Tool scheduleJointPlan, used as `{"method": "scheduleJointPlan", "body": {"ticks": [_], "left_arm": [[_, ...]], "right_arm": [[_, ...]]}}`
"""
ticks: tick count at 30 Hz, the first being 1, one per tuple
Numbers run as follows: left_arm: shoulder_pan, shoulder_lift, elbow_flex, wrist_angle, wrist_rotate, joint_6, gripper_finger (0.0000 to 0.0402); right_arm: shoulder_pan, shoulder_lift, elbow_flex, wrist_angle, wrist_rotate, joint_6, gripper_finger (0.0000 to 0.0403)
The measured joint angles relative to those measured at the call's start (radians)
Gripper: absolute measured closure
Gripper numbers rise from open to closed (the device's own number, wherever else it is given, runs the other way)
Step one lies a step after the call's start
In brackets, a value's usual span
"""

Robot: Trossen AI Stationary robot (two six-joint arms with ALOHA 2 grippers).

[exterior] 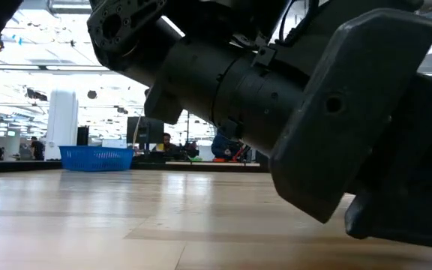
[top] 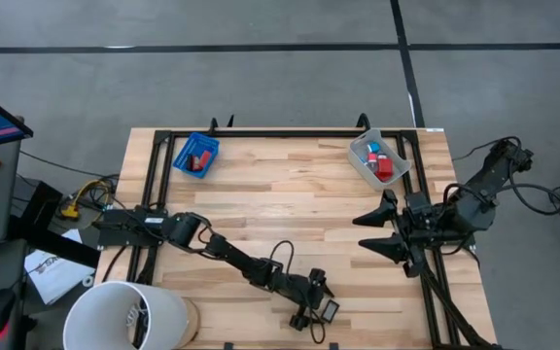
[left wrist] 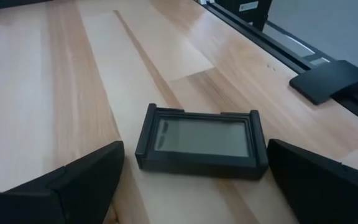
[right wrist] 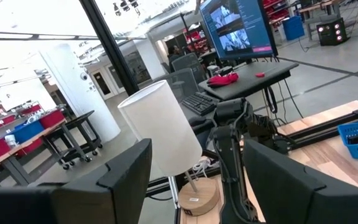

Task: Pick & Place Office items
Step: Put the black clock into the blue bin

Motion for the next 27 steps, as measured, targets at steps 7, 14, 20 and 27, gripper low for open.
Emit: {"method": "scheduleJointPlan", "body": {"ticks": [7, 14, 20, 27], "left_arm": [[0.001, 0.012, 0.026, -0.01, 0.016, 0.002, 0.0046], [0.003, 0.012, 0.027, -0.011, 0.018, 0.002, 0.0105], [0.027, -0.003, 0.024, -0.017, -0.02, 0.001, 0.0119], [0.124, -0.107, 0.024, -0.145, -0.167, -0.007, 0.0096]], "right_arm": [[0.0, 0.0, 0.0, -0.002, 0.0, 0.0, 0.0158], [0.0, 0.0, 0.0, -0.004, 0.0, 0.0, 0.0158], [0.0, 0.0, 0.0, -0.024, 0.0, 0.0, 0.0158], [-0.001, -0.035, 0.0, -0.122, 0.0, -0.021, 0.0158]]}}
